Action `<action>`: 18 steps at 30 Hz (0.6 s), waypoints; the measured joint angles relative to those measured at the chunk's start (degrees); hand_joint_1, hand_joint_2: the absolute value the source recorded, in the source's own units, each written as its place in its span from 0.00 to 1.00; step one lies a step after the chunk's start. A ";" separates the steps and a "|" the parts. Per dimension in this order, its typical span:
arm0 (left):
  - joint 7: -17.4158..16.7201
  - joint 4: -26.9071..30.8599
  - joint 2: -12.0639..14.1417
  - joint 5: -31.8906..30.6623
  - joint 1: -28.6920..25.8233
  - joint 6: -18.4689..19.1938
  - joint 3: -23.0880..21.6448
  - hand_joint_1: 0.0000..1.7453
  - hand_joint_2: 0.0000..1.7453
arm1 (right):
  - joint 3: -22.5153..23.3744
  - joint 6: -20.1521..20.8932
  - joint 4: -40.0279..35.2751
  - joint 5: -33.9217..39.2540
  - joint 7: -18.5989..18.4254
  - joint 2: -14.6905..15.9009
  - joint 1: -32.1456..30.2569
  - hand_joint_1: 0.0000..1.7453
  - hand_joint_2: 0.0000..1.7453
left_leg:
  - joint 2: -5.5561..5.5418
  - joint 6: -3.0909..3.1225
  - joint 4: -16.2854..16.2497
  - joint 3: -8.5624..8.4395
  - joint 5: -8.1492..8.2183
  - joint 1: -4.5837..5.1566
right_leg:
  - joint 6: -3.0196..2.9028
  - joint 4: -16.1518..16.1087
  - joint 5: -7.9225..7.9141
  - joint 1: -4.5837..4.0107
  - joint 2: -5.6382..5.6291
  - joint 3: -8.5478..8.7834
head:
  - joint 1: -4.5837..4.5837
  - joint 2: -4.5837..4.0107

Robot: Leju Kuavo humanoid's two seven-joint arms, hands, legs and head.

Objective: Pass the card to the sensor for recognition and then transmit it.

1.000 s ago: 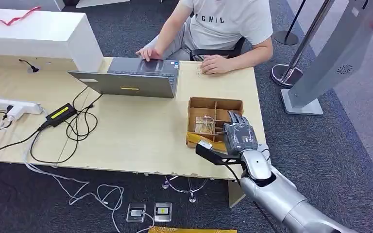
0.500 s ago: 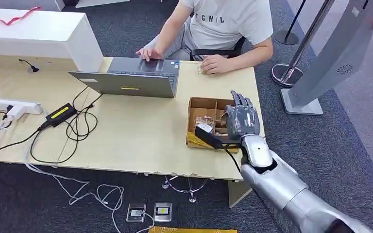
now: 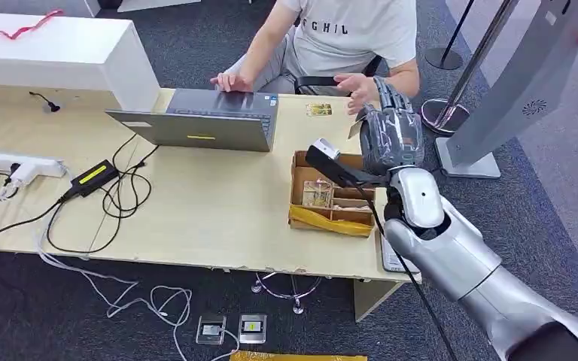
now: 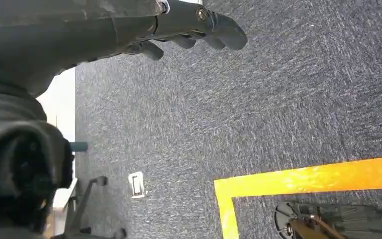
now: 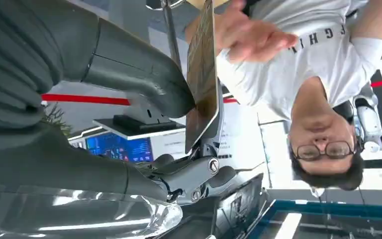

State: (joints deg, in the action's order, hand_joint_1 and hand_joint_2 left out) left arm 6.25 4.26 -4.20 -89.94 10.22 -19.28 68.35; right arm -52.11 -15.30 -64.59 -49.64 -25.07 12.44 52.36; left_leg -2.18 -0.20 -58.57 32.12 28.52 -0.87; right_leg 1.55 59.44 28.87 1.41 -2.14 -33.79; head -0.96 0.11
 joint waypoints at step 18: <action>0.26 0.02 0.00 0.00 0.01 -0.26 0.00 0.00 0.00 | 0.44 -4.24 2.80 3.19 0.90 0.39 0.22 1.00 1.00 | -0.01 0.00 0.00 0.03 0.00 0.00 | 0.00 0.00 0.00 0.00 0.01 -0.01 | 0.00 0.00</action>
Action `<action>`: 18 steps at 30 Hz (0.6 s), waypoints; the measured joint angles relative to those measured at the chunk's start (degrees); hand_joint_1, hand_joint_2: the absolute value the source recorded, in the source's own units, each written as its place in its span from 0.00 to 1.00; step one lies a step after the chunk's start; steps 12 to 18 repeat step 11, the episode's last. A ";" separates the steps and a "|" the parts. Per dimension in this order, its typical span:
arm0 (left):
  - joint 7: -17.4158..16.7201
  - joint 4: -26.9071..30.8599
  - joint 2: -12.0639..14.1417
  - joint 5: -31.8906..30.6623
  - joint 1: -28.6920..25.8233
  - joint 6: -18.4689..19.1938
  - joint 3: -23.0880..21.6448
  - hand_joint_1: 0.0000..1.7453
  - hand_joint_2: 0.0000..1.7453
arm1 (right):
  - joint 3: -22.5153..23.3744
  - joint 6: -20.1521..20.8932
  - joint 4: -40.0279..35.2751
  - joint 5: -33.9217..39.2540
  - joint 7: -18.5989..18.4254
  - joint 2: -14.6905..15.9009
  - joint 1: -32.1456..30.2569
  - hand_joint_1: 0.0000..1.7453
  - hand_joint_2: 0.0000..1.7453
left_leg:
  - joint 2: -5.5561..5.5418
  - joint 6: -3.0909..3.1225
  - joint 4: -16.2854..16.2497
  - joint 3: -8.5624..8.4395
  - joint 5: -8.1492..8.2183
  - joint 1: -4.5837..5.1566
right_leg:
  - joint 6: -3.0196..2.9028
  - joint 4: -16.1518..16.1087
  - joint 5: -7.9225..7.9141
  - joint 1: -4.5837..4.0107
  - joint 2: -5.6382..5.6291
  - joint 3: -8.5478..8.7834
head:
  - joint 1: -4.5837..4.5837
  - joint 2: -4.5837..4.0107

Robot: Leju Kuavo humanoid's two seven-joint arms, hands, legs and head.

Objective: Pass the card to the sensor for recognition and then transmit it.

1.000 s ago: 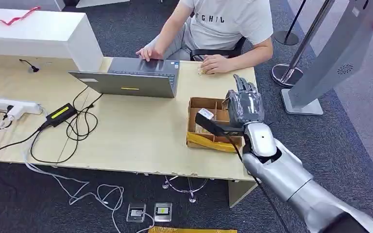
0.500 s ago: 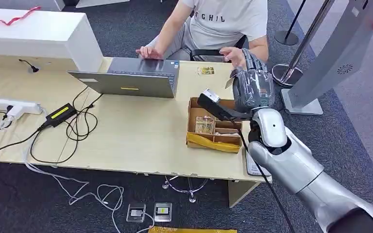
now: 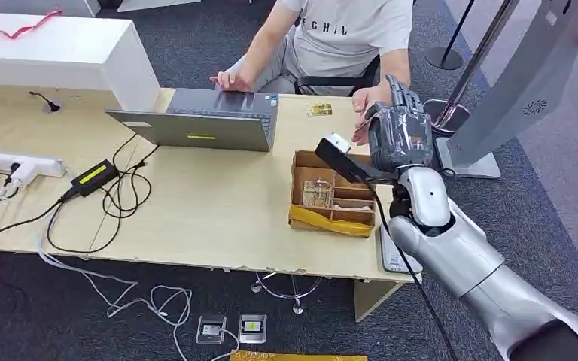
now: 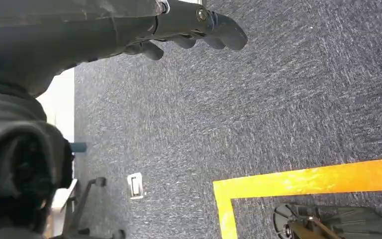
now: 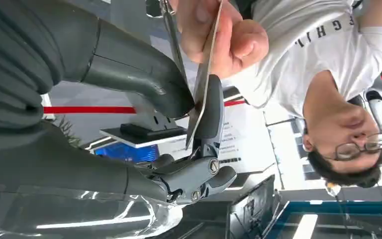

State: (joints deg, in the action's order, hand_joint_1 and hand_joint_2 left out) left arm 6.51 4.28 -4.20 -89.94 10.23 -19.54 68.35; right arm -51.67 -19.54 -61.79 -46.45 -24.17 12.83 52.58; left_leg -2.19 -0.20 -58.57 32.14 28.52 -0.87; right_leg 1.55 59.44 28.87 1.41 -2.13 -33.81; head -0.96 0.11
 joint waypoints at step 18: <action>-0.02 0.00 -0.11 0.00 0.06 -0.02 -0.02 0.00 0.00 | 0.09 0.07 1.29 -0.61 -1.05 1.31 -0.50 0.00 1.00 | 0.00 0.00 0.00 0.01 0.00 0.00 | 0.00 0.00 0.00 0.00 -0.01 -0.02 | 0.00 0.00</action>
